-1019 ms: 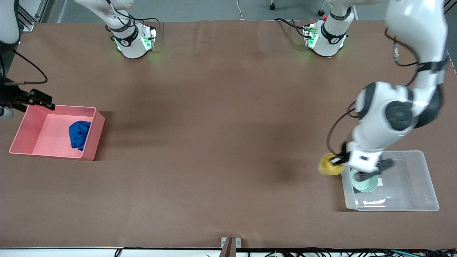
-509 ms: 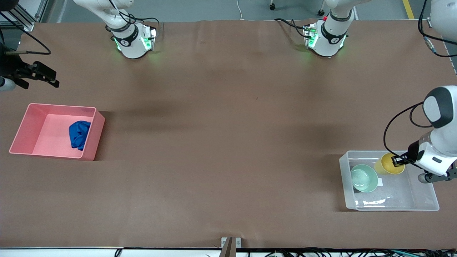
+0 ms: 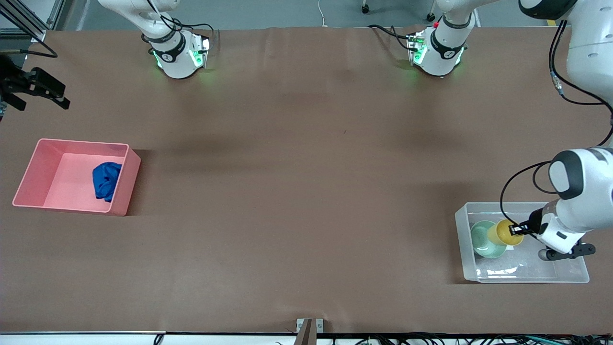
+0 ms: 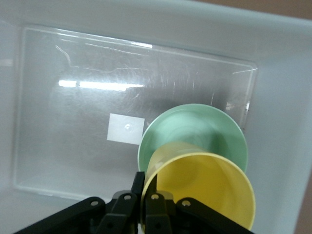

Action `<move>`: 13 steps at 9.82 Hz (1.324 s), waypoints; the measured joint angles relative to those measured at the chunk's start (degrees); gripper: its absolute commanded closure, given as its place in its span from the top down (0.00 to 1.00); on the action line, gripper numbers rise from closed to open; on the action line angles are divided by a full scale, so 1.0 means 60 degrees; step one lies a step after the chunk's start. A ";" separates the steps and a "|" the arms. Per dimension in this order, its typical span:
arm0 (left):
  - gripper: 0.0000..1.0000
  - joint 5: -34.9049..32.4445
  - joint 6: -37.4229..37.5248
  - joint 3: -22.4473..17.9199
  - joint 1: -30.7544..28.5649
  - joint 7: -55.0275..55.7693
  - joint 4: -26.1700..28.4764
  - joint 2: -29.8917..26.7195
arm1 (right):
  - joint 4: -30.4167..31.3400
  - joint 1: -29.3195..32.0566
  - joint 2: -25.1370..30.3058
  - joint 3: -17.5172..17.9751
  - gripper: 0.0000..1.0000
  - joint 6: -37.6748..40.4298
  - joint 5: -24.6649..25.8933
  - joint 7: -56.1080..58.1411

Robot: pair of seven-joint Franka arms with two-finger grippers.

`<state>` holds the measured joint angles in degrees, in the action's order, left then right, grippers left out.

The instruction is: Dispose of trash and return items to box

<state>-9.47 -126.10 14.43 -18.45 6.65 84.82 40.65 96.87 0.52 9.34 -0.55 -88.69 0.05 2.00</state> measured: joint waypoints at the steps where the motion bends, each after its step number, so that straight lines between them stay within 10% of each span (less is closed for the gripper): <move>1: 0.11 0.0000 -0.0109 0.0014 0.0010 0.0000 -0.0027 0.0175 | 0.0000 -0.0136 -0.0013 0.0005 1.00 0.0012 0.0000 -0.0149; 3: 0.97 0.0000 -0.0410 0.0036 0.0092 0.0003 -0.0065 0.0318 | -0.0033 -0.0148 -0.0068 -0.0044 1.00 0.0005 0.0000 -0.0169; 7: 1.00 0.0000 -0.0666 0.0169 0.0136 -0.0008 -0.0437 0.0084 | -0.1118 -0.0147 -0.0781 -0.0097 1.00 0.0507 0.0000 -0.0169; 13: 1.00 0.0001 0.2436 0.0860 0.0181 0.0023 -0.0655 -0.2596 | -0.1569 -0.0147 -0.1295 -0.0118 1.00 0.0867 0.0000 -0.0170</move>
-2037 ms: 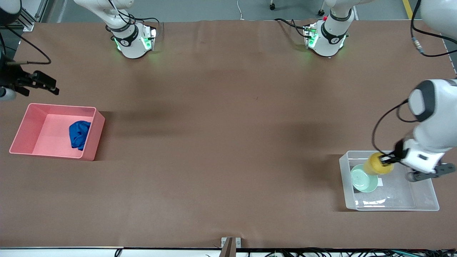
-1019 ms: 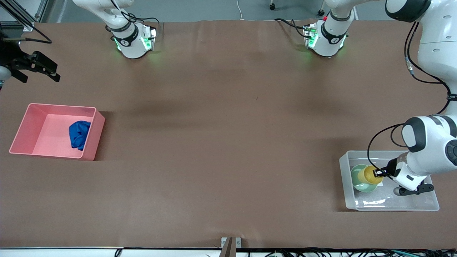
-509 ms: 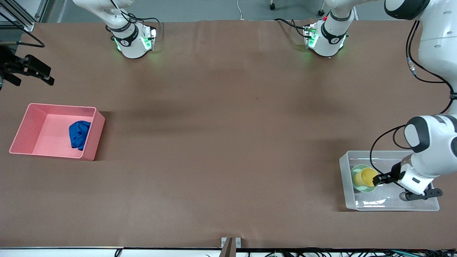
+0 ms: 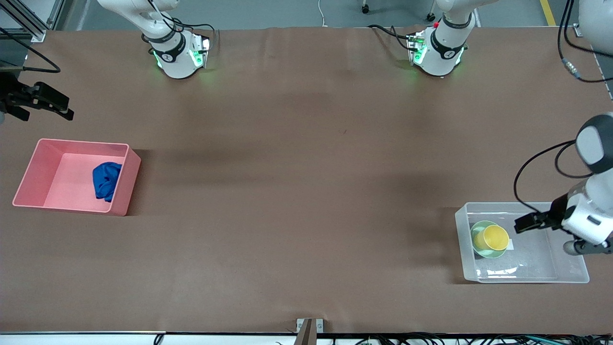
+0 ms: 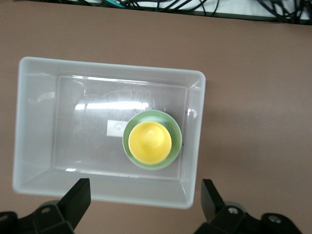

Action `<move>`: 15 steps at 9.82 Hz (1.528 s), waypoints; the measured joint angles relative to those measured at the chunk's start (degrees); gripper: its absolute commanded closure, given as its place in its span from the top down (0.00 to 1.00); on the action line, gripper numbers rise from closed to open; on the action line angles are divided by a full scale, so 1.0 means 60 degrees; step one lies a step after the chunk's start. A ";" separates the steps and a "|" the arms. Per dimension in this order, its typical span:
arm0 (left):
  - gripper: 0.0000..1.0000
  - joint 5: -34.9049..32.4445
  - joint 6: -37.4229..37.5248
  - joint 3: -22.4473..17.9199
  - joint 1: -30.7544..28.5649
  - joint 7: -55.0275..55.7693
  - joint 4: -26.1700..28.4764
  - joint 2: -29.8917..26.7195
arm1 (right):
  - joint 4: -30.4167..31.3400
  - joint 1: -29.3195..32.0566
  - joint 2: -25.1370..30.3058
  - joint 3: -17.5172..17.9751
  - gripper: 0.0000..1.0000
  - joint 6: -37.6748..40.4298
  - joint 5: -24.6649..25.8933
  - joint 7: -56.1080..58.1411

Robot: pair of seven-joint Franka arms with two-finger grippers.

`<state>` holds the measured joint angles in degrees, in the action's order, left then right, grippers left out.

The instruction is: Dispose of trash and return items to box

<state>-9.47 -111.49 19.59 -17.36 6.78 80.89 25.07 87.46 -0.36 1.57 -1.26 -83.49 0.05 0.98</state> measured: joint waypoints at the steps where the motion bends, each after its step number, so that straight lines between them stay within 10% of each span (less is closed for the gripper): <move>1: 1.00 0.0018 0.0503 0.0152 0.0028 0.0000 -0.0008 -0.0464 | 0.0010 0.0000 -0.0017 0.0000 1.00 0.0009 0.0000 0.0000; 8: 1.00 0.0493 0.3551 0.1192 0.0145 0.0443 -0.0005 -0.3145 | 0.0025 0.0001 -0.0062 -0.0010 1.00 0.0014 0.0000 0.0003; 12: 1.00 0.1091 0.3819 -0.1286 0.2211 -0.0231 0.1004 -0.4280 | 0.0169 0.0072 -0.0077 -0.0039 1.00 0.0004 -0.0089 0.0021; 15: 1.00 0.1294 0.3828 -0.1747 0.2653 -0.0233 0.2147 -0.5238 | 0.0220 0.0080 -0.0078 -0.0041 1.00 0.0004 -0.0104 0.0022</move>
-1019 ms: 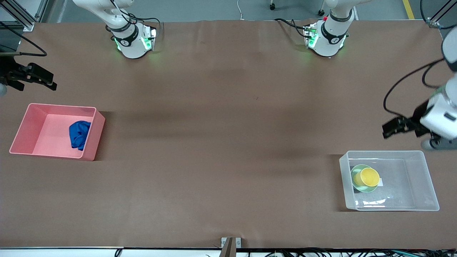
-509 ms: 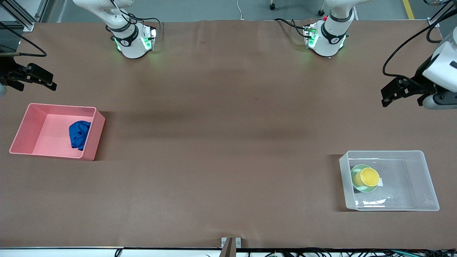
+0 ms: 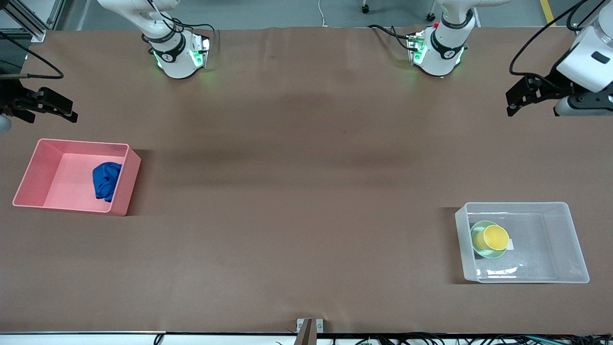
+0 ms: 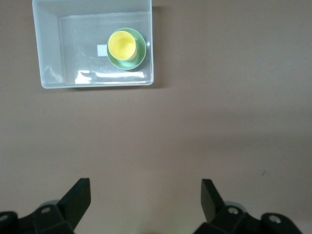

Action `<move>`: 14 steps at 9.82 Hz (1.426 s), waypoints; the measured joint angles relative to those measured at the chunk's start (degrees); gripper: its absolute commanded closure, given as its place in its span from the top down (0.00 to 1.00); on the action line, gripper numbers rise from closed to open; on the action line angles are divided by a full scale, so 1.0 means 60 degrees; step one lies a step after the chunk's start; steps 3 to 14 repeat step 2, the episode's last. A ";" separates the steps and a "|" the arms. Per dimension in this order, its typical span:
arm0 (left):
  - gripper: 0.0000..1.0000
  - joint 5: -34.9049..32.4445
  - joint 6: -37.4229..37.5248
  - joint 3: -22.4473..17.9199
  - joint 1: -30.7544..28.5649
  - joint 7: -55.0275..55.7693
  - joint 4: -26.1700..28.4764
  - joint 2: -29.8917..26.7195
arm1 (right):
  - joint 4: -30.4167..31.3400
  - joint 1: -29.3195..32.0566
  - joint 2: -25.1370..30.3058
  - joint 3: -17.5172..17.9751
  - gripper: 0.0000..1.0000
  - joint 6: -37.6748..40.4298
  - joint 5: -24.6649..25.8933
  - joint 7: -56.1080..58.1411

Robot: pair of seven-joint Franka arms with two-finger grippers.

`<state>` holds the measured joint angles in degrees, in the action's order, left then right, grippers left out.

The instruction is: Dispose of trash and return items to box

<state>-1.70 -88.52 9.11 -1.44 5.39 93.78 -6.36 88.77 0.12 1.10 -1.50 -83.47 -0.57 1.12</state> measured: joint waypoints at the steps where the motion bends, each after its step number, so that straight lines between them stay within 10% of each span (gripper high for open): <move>1: 1.00 0.0040 -0.0002 -0.0039 0.0000 0.0000 0.0064 -0.0078 | 0.0017 0.0000 0.0000 0.0000 1.00 -0.0001 -0.0002 0.0001; 14: 1.00 0.0047 -0.0011 -0.0076 -0.0002 0.0000 0.0070 -0.0080 | 0.0027 0.0000 0.0000 0.0000 1.00 -0.0004 -0.0006 0.0003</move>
